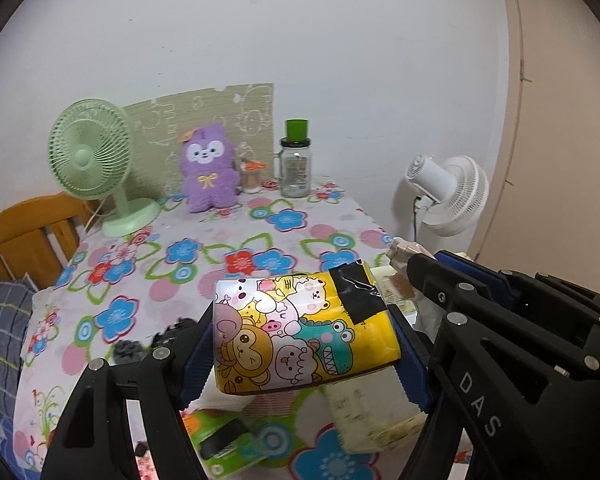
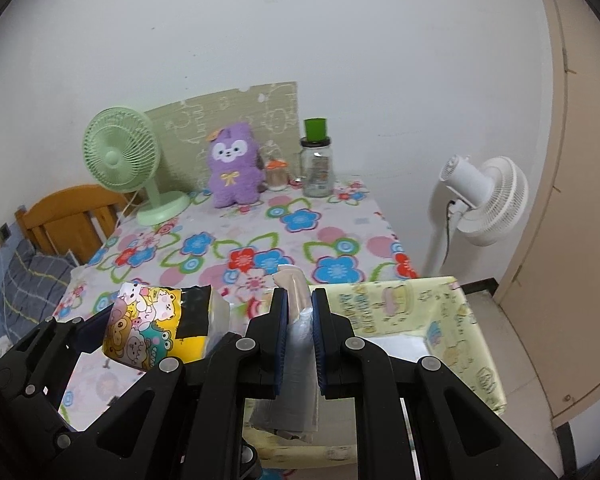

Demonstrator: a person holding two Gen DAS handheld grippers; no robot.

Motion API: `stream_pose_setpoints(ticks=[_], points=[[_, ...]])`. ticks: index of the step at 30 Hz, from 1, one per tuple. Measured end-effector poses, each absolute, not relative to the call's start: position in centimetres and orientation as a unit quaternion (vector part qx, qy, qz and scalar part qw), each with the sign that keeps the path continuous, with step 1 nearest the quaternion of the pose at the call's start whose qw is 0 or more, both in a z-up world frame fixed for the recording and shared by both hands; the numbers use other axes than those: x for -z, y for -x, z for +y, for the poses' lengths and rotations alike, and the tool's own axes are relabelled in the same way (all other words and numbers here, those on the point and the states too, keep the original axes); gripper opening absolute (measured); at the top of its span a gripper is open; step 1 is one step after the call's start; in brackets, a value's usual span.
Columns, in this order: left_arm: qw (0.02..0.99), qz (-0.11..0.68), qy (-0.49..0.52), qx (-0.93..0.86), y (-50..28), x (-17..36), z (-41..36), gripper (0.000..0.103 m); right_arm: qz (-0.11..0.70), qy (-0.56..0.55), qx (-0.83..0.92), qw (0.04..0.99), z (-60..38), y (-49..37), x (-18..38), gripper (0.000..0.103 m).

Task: Organize soft objects
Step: 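Carry the white roll with the right tool while the left tool carries the yellow pack toward the box, then lower the white roll into the yellow box with the right tool while the left tool releases the pack inside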

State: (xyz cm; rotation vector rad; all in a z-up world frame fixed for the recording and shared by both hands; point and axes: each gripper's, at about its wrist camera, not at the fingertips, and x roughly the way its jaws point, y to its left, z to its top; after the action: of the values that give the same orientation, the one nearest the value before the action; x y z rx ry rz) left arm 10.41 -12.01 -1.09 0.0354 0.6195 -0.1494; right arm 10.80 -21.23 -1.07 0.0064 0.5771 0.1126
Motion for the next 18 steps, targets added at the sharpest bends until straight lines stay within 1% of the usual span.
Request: stream_pose_setpoints(ticks=[18], points=[[0.934,0.331,-0.039,0.125,-14.3,3.0,-18.8,0.079,0.298,-0.023,-0.002,0.954,-28.2,-13.5,2.9,0.015]])
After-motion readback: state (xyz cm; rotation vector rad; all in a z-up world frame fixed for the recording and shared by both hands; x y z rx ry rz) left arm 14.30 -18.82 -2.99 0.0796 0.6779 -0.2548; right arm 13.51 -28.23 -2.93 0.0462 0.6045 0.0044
